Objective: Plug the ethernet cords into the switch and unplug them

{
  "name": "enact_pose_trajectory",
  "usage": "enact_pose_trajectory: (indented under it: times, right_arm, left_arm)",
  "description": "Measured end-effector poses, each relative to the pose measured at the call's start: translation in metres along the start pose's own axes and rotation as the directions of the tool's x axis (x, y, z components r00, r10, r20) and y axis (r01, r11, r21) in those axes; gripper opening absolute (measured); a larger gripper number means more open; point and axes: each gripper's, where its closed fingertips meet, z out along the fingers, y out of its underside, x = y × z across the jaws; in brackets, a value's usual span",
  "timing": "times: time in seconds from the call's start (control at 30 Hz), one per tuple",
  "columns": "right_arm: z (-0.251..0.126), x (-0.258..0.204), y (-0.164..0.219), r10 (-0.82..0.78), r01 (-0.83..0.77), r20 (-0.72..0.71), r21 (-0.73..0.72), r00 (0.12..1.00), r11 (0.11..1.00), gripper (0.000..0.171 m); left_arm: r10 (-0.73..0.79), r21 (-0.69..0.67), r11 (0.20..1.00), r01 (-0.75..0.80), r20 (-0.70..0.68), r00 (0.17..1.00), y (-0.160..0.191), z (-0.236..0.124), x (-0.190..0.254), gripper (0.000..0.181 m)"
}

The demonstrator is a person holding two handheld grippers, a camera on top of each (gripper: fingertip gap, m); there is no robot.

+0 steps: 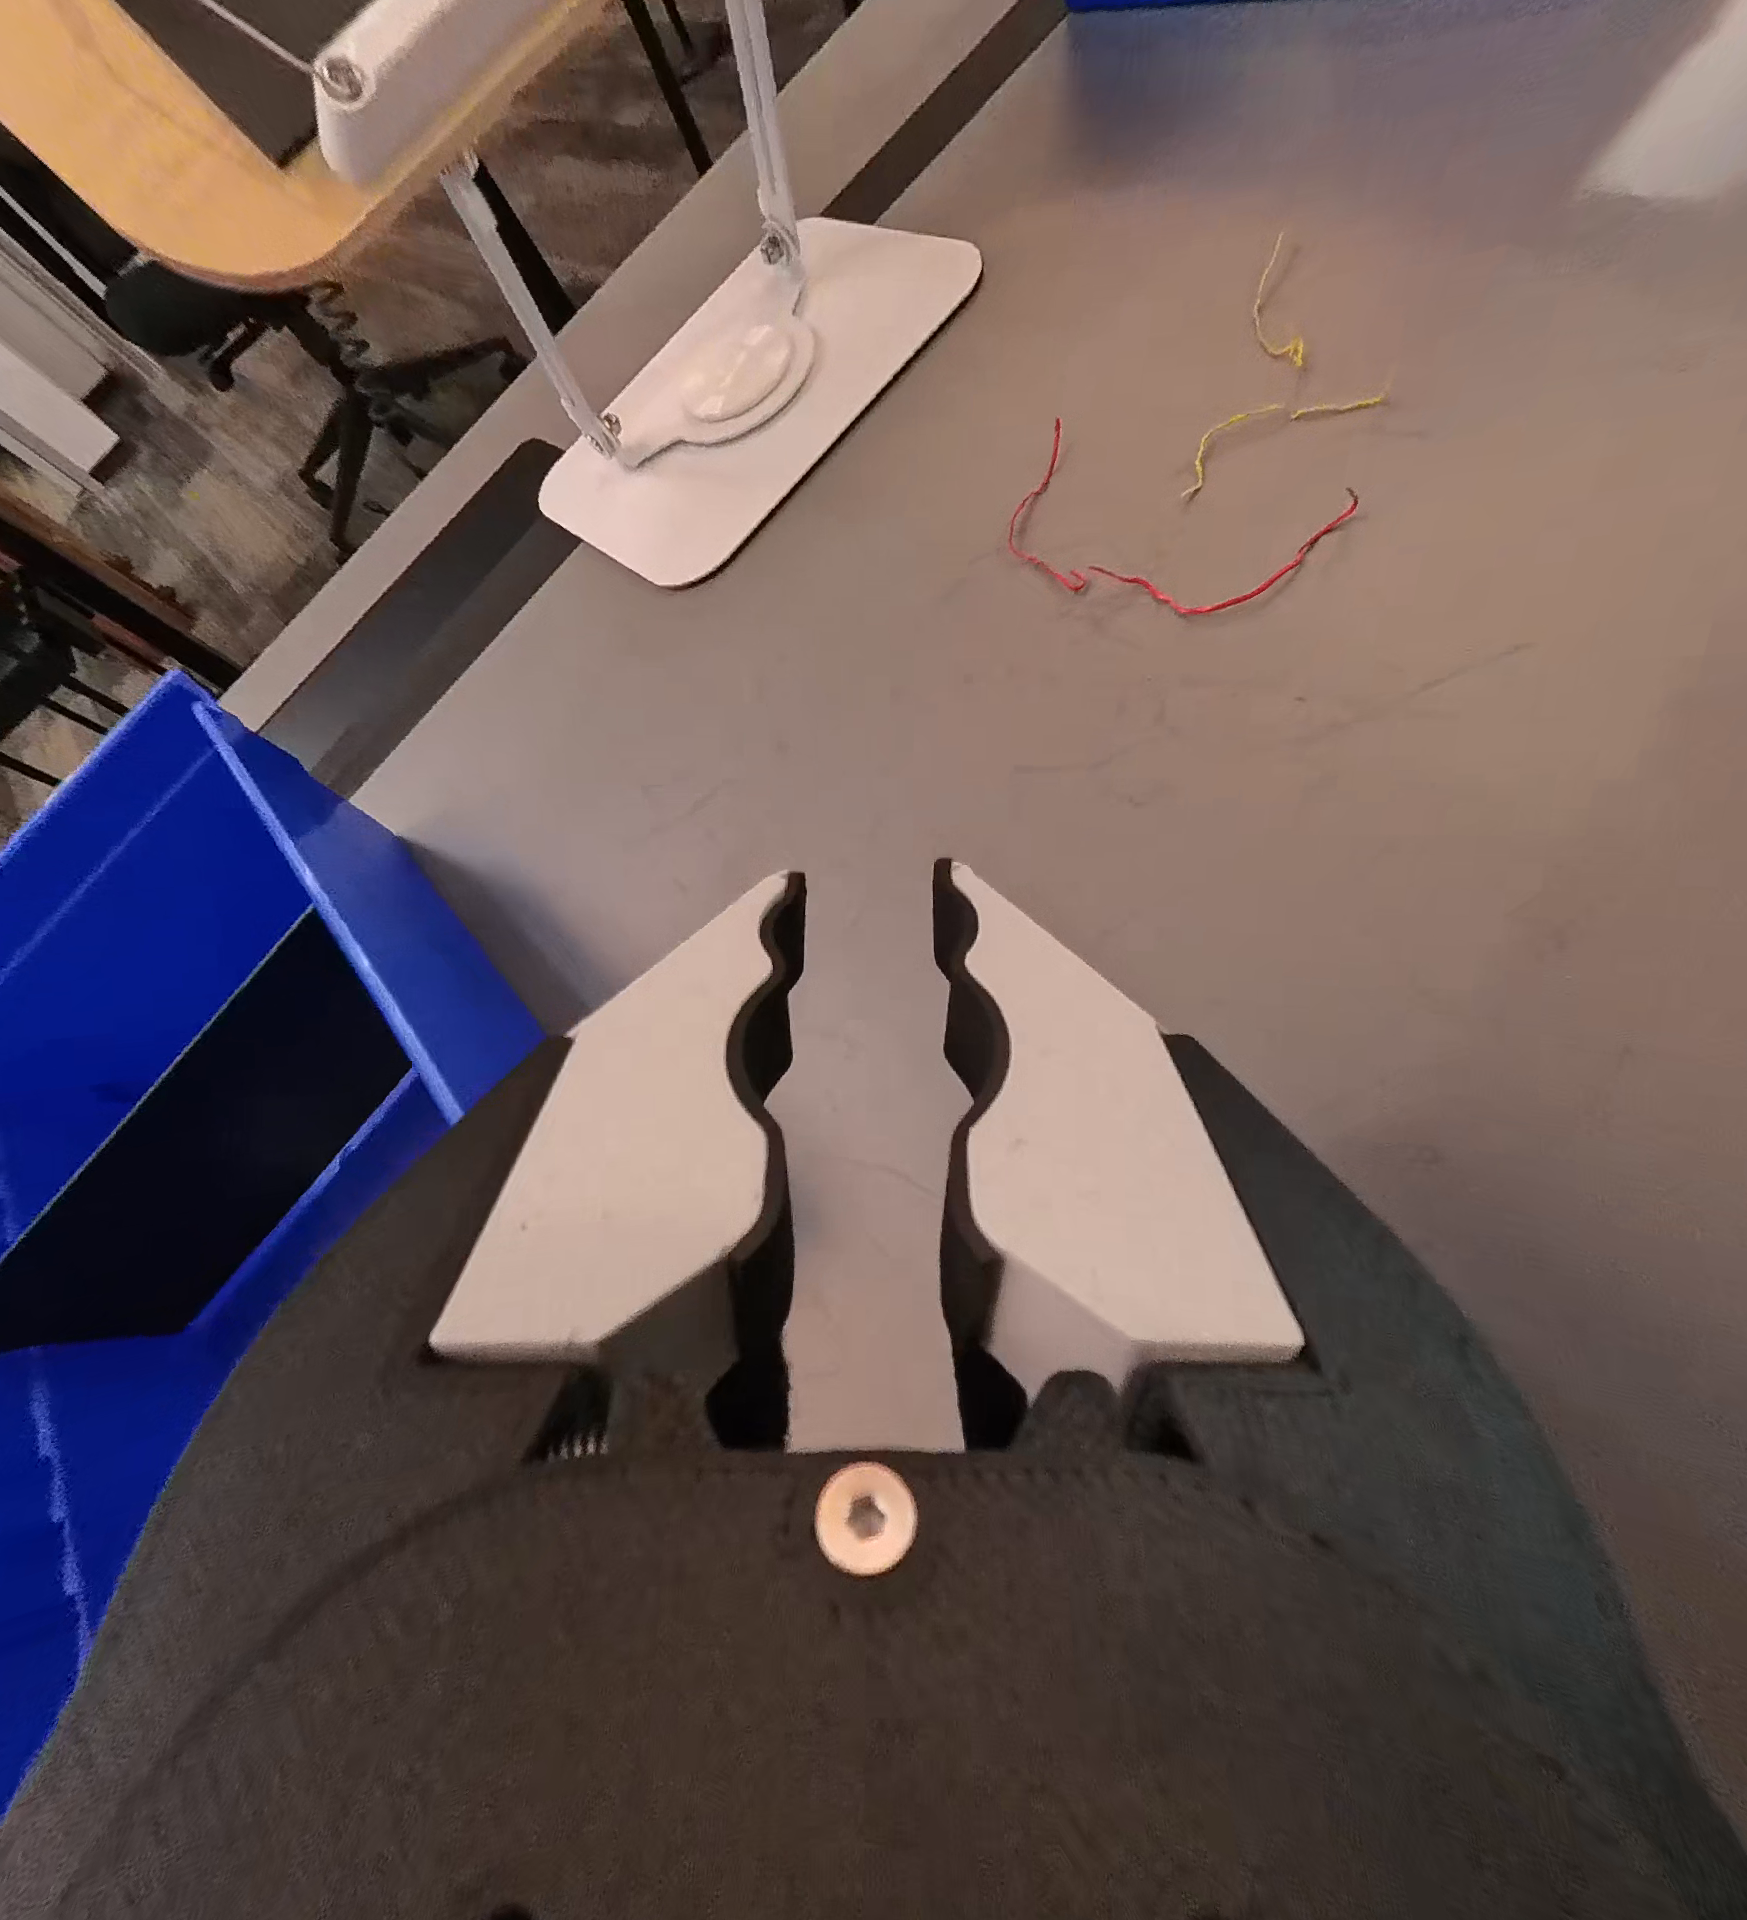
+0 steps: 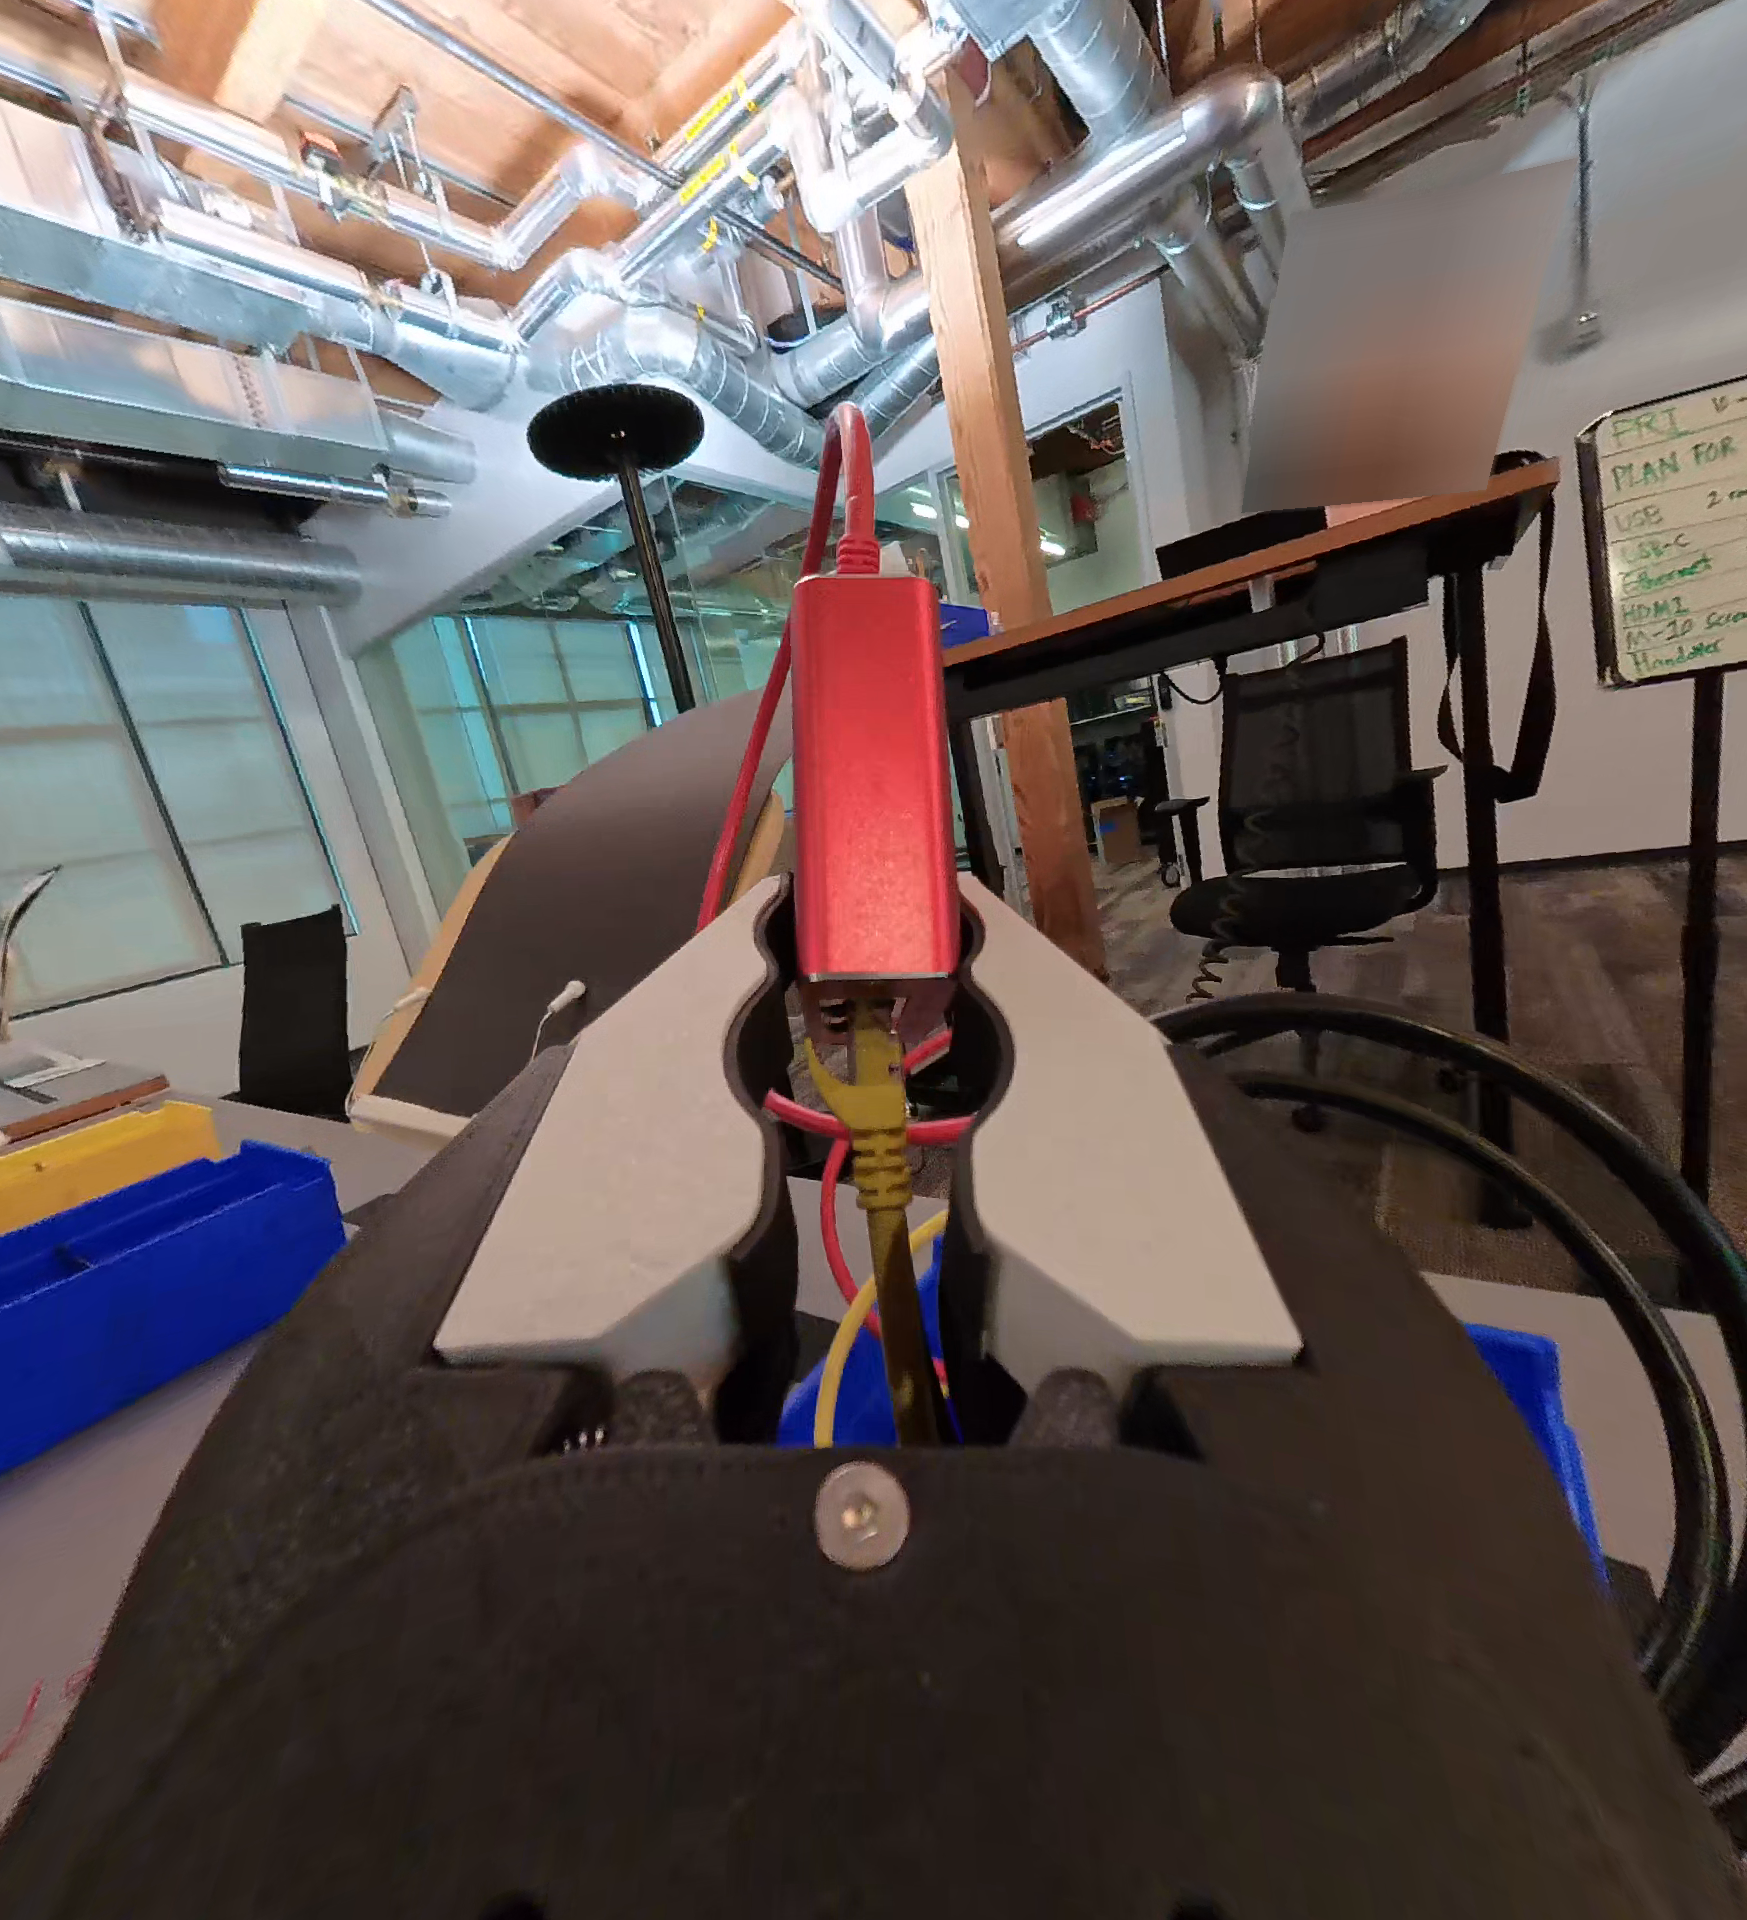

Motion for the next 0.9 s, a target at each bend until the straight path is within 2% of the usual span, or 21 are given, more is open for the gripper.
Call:
enact_pose_trajectory:
  times: [0.17,0.27,0.4,0.5,0.63,0.8,0.9]
  right_arm:
    - [-0.011,0.020,0.025,0.005,-0.009,-0.064,-0.073,0.998,0.997,0.025]
    - [-0.007,0.034,0.056,-0.027,-0.002,-0.119,-0.234,0.993,0.972,0.025]
    - [0.009,0.031,0.082,-0.118,0.080,-0.069,-0.404,0.991,0.911,0.025]
    - [0.018,0.040,0.101,-0.029,-0.008,-0.066,-0.508,0.997,0.862,0.026]
    - [0.015,0.049,0.142,0.027,-0.067,-0.069,-0.677,0.997,0.733,0.026]
    - [0.013,0.049,0.176,-0.092,0.063,0.011,-0.812,0.996,0.581,0.025]
    - [0.004,0.053,0.199,-0.150,0.138,0.082,-0.900,0.985,0.414,0.026]
  left_arm:
    - [-0.006,-0.013,1.000,0.006,-0.014,1.000,0.006,0.006,0.000,0.022]
    - [-0.006,-0.024,1.000,0.006,-0.016,1.000,0.011,0.006,0.001,0.022]
    - [-0.015,-0.031,0.999,0.014,-0.019,1.000,0.014,0.007,0.001,0.022]
    - [-0.014,-0.040,0.999,0.013,-0.021,1.000,0.016,0.009,0.001,0.022]
    - [-0.012,-0.049,0.999,0.011,-0.025,1.000,0.019,0.010,0.002,0.022]
    - [-0.015,-0.062,0.998,0.013,-0.033,0.999,0.022,0.014,0.004,0.022]
    - [-0.011,-0.071,0.997,0.008,-0.042,0.999,0.025,0.017,0.006,0.022]
